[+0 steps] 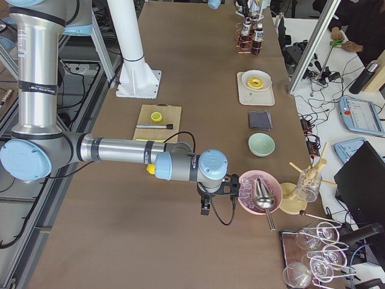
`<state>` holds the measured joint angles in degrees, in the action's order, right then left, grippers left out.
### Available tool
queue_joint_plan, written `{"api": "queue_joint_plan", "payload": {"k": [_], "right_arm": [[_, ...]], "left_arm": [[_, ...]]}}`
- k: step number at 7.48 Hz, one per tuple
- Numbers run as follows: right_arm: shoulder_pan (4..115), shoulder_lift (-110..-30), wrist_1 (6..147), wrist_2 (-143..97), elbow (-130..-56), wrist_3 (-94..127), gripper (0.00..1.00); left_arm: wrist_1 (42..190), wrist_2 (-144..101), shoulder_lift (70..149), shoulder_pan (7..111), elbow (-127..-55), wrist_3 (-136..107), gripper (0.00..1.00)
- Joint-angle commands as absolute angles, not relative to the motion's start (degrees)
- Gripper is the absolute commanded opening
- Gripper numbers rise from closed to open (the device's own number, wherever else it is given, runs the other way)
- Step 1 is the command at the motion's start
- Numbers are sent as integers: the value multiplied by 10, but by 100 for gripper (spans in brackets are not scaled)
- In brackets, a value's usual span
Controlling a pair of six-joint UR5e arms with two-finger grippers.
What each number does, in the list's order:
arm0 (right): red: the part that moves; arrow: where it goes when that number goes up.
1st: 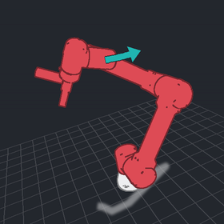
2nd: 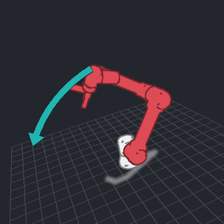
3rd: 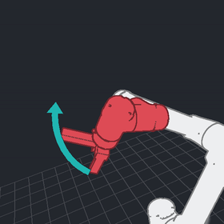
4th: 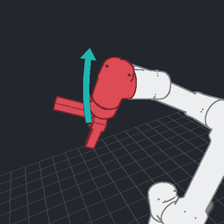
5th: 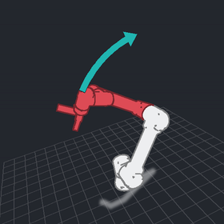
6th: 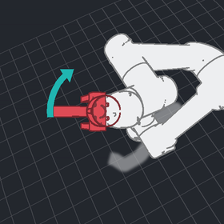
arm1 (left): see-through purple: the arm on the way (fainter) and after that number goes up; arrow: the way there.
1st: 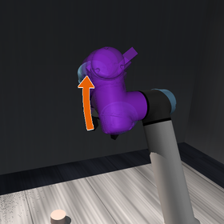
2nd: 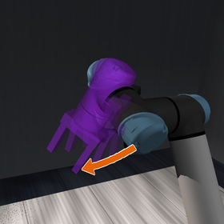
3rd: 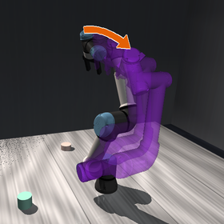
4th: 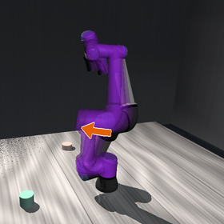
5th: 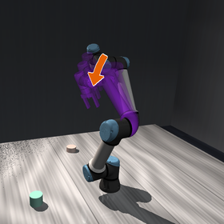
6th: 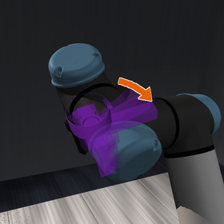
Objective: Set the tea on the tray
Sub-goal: 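Move the left gripper over the copper rack and grasp a tea bottle cap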
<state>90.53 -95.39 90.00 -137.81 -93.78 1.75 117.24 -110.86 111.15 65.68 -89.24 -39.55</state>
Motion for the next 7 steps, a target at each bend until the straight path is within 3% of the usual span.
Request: {"api": "queue_joint_plan", "payload": {"k": [1,3,7], "right_arm": [[905,-954,900,-1378,-938,18,100],[905,-954,900,-1378,-938,18,100],[905,-947,901,-1378,-938,18,100]], "left_arm": [[1163,-1140,1121,672,-902,-395,0],[1147,-1205,1121,717,-919,-392,0],[1024,-1210,1121,768,-1020,-338,0]]}}
